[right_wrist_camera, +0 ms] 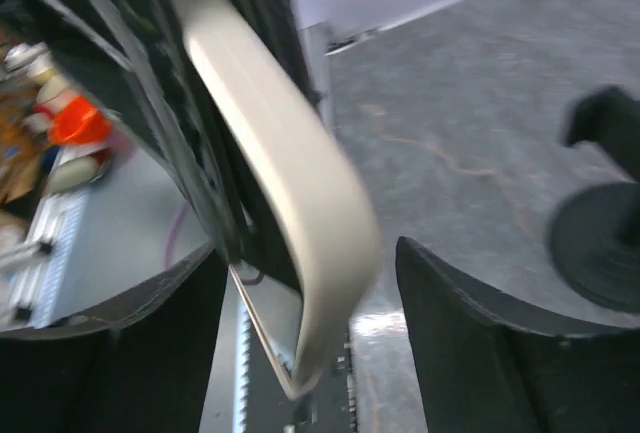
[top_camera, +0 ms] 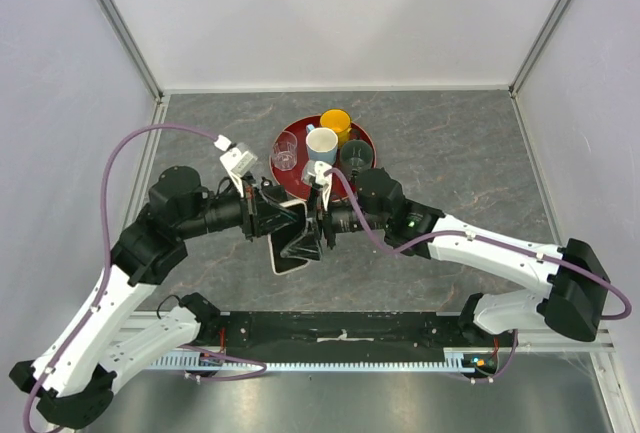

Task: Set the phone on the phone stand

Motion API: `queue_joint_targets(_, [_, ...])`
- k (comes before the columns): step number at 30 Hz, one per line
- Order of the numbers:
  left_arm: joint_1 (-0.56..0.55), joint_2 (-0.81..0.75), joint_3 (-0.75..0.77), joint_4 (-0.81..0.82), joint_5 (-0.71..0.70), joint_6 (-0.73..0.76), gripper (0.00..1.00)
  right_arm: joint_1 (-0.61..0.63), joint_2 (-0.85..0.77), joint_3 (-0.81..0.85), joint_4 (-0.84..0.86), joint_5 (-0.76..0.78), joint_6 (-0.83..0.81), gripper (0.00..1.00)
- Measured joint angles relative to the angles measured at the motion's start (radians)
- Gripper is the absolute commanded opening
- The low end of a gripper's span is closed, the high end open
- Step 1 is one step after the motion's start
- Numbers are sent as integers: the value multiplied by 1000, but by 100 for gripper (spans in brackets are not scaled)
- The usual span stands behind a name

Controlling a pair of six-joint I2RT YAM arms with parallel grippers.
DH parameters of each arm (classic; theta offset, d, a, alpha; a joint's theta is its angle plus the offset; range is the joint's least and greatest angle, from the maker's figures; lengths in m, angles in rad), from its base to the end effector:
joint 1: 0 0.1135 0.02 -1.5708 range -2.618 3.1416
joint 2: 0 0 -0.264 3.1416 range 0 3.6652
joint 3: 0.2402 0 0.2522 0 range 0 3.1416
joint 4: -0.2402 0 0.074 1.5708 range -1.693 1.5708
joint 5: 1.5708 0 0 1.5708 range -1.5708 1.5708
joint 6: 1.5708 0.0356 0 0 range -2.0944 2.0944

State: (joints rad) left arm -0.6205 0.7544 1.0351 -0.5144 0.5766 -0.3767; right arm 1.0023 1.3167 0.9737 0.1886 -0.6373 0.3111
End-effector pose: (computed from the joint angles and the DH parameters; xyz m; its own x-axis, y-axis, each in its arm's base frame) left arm 0.1086 -0.1015 0.3958 -0.5132 -0.0122 -0.8582 0.7852 0.3970 -0.4752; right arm 0.1468 0.2692 0.3274 -0.3830 -0.1426 -0.9127 -0.9208 -0.0201 0.3896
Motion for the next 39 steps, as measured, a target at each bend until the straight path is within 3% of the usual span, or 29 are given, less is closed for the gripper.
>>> queue_joint_targets(1, [0,-6,8,-19,-42,10,2,0,-2,2,-16,68,-2,83])
queue_joint_targets(2, [1,-14,19,-43,-100,22,2,3,-4,2,-29,133,0,97])
queue_joint_targets(7, [3,-91,67,-147,-379,53,2,3,-15,6,-92,430,37,98])
queue_joint_targets(12, [2,-193,105,-228,-546,59,2,-6,89,132,-217,636,64,89])
queue_joint_targets(21, [2,-275,144,-290,-723,89,2,16,265,273,-328,832,84,70])
queue_joint_targets(29, [2,-273,143,-328,-777,92,2,36,348,312,-325,875,56,46])
queue_joint_targets(39, [2,-293,113,-323,-775,92,2,43,398,328,-288,880,29,40])
